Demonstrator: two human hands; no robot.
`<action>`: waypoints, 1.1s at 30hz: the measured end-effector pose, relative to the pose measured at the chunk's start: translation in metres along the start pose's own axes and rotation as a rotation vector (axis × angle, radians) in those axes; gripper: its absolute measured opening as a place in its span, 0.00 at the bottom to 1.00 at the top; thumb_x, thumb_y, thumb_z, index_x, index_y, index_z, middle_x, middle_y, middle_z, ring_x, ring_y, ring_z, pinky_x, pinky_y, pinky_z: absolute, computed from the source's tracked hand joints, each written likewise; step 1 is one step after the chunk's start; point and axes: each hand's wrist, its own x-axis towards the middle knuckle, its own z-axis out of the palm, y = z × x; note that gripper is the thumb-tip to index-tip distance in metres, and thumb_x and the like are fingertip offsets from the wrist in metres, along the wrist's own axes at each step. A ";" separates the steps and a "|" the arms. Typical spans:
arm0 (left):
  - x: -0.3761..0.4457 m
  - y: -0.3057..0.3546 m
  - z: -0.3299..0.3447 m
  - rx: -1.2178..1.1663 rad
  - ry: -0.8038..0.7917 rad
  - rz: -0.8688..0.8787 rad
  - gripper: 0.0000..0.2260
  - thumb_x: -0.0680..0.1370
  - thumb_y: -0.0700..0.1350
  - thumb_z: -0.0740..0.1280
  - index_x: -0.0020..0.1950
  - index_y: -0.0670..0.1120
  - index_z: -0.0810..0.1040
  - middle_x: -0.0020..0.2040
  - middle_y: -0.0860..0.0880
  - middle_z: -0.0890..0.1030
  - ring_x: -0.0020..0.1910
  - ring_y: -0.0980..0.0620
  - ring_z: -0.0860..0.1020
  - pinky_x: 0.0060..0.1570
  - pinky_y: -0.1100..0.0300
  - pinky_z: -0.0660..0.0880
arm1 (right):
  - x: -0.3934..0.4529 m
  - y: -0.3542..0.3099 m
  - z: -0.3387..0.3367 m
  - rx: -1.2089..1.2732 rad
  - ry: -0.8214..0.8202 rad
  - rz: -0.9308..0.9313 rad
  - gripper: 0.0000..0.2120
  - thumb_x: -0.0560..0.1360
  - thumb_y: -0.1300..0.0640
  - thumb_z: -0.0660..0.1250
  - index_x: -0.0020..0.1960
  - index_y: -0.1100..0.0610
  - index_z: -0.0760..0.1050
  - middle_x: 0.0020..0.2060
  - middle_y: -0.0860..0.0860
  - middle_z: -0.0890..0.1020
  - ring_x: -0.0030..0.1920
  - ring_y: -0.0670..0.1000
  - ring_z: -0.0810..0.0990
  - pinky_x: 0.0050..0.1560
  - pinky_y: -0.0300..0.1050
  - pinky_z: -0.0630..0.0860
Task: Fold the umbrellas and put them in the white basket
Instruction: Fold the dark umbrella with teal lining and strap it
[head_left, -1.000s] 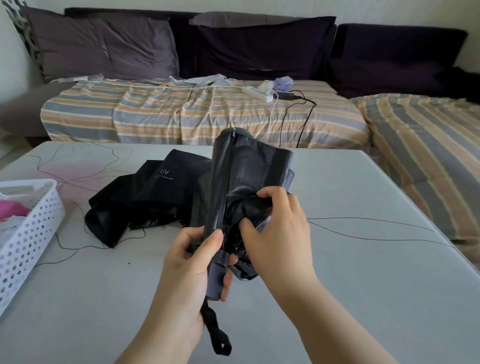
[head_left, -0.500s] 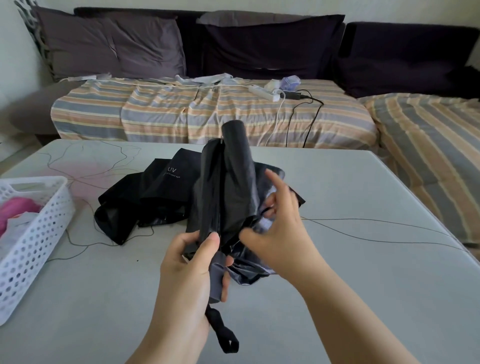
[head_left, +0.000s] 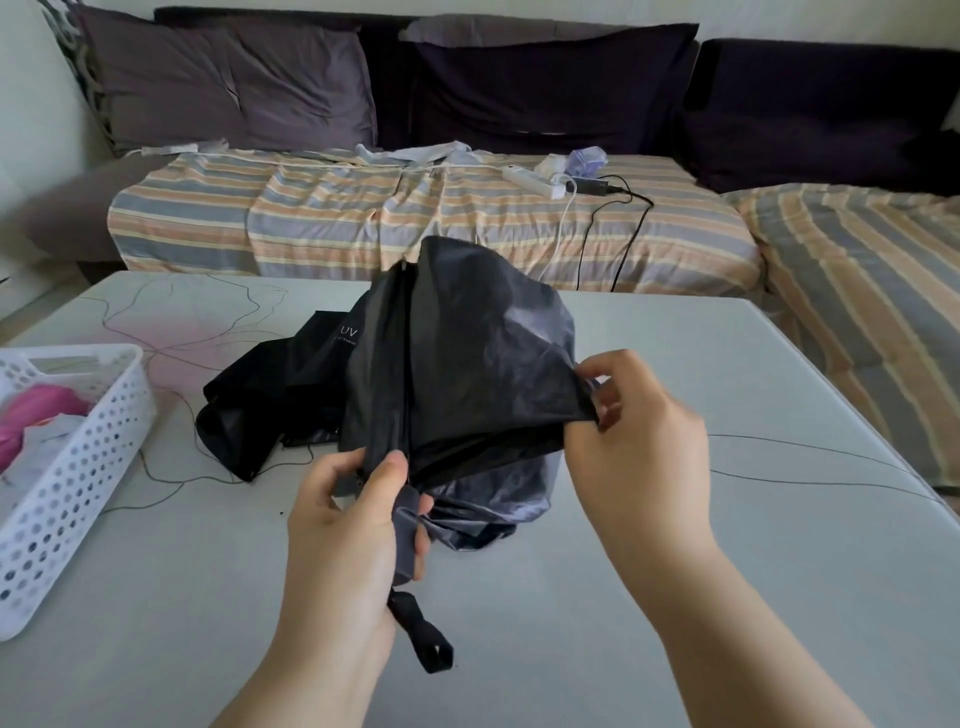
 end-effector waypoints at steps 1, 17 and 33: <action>0.001 0.001 -0.001 0.005 0.005 0.017 0.04 0.77 0.42 0.67 0.44 0.45 0.73 0.29 0.41 0.77 0.19 0.48 0.69 0.19 0.61 0.64 | -0.003 0.000 0.003 0.000 -0.029 0.001 0.16 0.68 0.67 0.63 0.54 0.53 0.73 0.35 0.50 0.78 0.36 0.56 0.76 0.36 0.51 0.75; -0.007 0.010 -0.003 -0.063 0.039 0.064 0.03 0.76 0.42 0.68 0.45 0.48 0.75 0.31 0.42 0.79 0.22 0.50 0.71 0.19 0.62 0.67 | -0.023 -0.006 0.005 0.488 -0.017 0.213 0.23 0.70 0.73 0.58 0.46 0.44 0.66 0.37 0.43 0.80 0.30 0.47 0.74 0.27 0.32 0.67; 0.008 0.014 -0.022 0.003 0.085 0.018 0.04 0.76 0.41 0.68 0.44 0.47 0.74 0.28 0.42 0.78 0.19 0.49 0.68 0.23 0.61 0.63 | -0.015 0.012 0.026 -0.119 0.202 -0.593 0.13 0.64 0.74 0.65 0.46 0.64 0.81 0.37 0.54 0.82 0.33 0.52 0.78 0.32 0.36 0.70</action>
